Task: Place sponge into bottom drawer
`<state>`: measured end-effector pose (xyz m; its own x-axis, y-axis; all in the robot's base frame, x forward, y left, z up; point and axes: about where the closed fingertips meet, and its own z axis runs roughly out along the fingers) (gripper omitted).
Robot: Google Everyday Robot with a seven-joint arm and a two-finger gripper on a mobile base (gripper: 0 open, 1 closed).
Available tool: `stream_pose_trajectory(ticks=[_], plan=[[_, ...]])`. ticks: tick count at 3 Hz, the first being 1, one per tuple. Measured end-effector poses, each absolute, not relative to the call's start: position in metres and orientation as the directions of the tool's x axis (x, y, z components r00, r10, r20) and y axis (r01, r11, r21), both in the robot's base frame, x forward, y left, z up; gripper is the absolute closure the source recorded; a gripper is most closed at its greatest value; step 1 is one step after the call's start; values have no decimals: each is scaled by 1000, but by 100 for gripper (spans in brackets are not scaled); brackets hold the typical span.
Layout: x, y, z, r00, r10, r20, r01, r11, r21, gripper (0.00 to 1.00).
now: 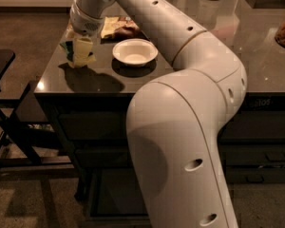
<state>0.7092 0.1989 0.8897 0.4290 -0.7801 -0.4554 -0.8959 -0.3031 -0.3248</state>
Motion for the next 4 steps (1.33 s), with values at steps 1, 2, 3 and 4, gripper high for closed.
stream_pose_trajectory(ticks=[1, 2, 3, 4], plan=[[696, 199, 889, 414, -783, -464, -903, -290, -316, 100], [658, 197, 896, 375, -790, -485, -918, -244, -312, 100], [615, 193, 898, 330, -802, -498, -934, -199, -298, 100], [606, 193, 878, 327, -814, -480, -939, -221, -265, 100]])
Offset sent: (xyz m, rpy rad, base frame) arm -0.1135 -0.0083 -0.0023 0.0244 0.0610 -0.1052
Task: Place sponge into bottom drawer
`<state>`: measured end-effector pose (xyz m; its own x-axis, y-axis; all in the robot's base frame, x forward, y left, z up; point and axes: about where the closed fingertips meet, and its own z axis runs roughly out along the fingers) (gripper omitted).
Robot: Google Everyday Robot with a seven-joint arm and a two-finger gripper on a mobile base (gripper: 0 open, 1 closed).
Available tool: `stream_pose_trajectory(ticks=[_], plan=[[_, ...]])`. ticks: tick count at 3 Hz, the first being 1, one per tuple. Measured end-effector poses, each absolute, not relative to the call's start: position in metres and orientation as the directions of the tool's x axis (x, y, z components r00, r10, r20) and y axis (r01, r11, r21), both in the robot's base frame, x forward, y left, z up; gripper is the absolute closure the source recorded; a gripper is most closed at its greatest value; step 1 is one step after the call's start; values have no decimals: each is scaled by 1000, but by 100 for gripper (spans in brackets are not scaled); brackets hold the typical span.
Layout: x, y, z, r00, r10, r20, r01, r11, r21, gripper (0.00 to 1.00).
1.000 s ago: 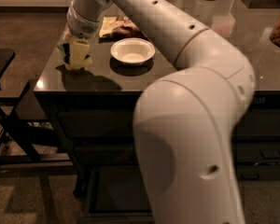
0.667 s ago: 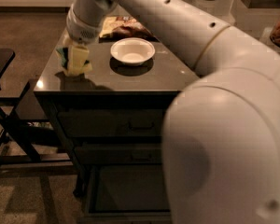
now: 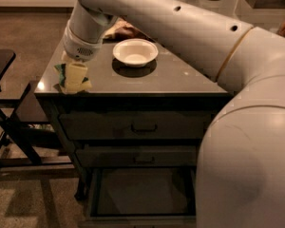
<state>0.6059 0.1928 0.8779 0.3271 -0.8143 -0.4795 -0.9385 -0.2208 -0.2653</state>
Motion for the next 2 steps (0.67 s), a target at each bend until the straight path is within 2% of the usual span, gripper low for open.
stream_pose_trajectory(ticks=[2], plan=[[594, 186, 887, 320, -827, -462, -940, -215, -266, 100]])
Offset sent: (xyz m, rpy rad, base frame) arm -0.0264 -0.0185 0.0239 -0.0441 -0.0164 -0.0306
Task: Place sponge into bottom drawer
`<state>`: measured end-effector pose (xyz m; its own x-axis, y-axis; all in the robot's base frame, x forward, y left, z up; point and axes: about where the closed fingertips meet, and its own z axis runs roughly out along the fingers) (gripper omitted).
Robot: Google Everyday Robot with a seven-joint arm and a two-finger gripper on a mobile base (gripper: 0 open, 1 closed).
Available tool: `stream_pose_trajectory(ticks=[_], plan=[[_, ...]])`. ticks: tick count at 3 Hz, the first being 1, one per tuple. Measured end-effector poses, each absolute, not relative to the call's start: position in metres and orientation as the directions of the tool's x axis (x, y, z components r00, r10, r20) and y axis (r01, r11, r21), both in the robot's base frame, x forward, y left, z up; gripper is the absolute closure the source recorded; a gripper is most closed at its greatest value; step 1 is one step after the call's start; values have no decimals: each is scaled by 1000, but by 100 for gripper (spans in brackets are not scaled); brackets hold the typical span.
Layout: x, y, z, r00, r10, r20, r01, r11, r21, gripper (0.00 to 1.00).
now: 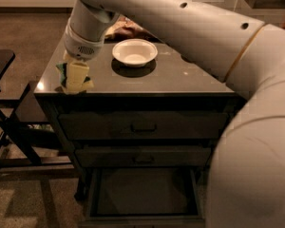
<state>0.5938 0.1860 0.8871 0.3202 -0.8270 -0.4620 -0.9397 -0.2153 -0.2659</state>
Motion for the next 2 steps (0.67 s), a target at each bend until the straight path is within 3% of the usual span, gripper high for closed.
stream_pose_trajectory(ticks=[2], plan=[[494, 151, 887, 129, -861, -493, -987, -61, -151, 100]])
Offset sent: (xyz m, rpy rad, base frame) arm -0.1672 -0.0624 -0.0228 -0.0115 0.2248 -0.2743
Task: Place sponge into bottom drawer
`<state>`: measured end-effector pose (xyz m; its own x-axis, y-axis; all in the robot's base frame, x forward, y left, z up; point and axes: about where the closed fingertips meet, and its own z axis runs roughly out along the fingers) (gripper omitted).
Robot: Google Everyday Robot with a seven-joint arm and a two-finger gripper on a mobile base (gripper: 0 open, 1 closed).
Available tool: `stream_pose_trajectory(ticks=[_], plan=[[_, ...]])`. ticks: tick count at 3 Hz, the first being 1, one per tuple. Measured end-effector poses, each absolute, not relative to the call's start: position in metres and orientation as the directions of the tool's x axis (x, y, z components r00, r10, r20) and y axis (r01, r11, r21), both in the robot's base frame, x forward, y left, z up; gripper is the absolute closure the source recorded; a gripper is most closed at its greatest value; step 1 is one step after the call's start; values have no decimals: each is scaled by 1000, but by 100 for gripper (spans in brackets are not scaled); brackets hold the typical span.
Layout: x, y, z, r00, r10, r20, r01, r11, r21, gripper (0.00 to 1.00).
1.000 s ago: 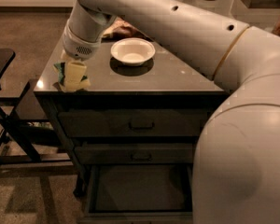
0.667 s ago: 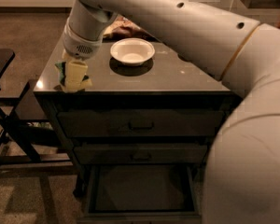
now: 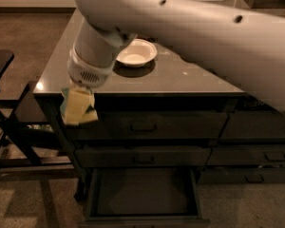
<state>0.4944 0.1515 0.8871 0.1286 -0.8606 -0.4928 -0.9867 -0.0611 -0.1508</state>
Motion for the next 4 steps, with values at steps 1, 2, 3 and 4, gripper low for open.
stream_pose_trajectory(ticks=[1, 2, 3, 4], plan=[[441, 129, 872, 17, -867, -498, -997, 25, -79, 100], [435, 124, 862, 11, -876, -483, -998, 24, -65, 100], [432, 124, 858, -5, -874, -486, -998, 35, -54, 100], [414, 121, 813, -123, -847, -518, -992, 115, 46, 100]])
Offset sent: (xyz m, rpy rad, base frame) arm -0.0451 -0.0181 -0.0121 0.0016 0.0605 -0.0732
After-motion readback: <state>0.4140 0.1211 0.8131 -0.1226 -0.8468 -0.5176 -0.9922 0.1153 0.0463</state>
